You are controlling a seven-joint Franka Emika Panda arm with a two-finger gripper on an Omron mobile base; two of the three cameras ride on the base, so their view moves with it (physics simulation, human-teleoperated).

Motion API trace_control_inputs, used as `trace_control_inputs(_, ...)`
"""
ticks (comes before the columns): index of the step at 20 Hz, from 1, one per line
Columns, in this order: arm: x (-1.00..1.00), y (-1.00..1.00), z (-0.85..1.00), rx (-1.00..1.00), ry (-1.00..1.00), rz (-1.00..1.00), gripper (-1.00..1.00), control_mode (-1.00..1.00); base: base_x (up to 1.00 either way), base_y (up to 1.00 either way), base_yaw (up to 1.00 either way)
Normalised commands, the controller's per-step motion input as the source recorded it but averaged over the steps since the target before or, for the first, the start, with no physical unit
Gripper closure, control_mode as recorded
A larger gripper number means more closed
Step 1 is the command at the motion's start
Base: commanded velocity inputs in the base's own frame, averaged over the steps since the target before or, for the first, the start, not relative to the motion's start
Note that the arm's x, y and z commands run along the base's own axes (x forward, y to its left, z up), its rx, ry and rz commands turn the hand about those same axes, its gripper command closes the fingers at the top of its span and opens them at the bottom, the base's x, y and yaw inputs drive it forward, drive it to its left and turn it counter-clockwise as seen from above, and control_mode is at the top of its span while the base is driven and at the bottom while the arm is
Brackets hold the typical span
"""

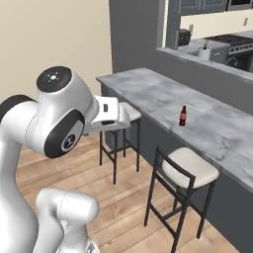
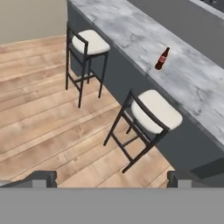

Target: Place the large bottle from the dining counter next to the other large bottle outside the sink, and place the small bottle from the dining counter next to the other small bottle inside the sink.

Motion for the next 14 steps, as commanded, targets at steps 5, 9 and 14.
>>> trace_control_inputs(5,0.0,0.0,0.0,0.0,0.0,0.0,-1.0,1.0,0.7,0.21,0.0)
trace_control_inputs(9,0.0,0.0,0.0,0.0,0.0,0.0,-1.0,1.0,0.62,0.01,-0.08)
trace_control_inputs(14,0.0,0.0,0.0,0.0,0.0,0.0,-1.0,1.0,0.43,-0.05,-0.16)
